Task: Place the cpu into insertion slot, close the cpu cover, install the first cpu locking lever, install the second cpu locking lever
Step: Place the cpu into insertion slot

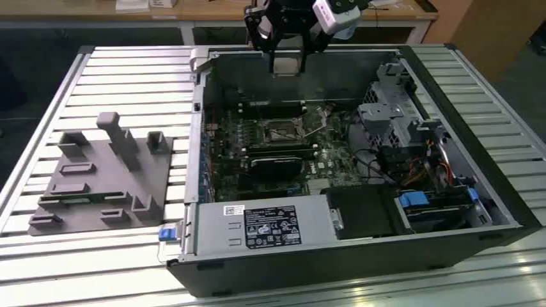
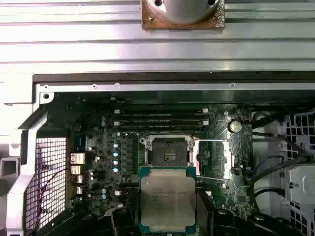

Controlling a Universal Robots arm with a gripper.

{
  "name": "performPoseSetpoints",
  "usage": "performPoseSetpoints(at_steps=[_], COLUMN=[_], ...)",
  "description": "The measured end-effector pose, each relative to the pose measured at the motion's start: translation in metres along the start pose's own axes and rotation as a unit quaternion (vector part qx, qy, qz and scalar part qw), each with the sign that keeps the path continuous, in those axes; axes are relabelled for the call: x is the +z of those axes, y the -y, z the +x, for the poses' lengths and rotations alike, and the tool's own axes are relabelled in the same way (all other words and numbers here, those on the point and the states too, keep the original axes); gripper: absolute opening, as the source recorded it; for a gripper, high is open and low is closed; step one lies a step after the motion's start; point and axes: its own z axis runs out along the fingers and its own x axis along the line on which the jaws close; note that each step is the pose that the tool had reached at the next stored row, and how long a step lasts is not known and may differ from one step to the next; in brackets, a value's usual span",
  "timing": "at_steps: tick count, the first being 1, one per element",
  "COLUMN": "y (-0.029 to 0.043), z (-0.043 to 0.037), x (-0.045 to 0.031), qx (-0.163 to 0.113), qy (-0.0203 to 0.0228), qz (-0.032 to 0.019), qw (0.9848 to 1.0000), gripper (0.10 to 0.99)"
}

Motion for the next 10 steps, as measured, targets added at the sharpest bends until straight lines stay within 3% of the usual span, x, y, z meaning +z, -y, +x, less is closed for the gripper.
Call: performPoseSetpoints(at_steps=[10], y=[0.0000], z=[0.0000], x=[0.0000], qx=[0.000], qy=[0.0000], qz=[0.0000], qw=[1.0000], gripper=[0.541])
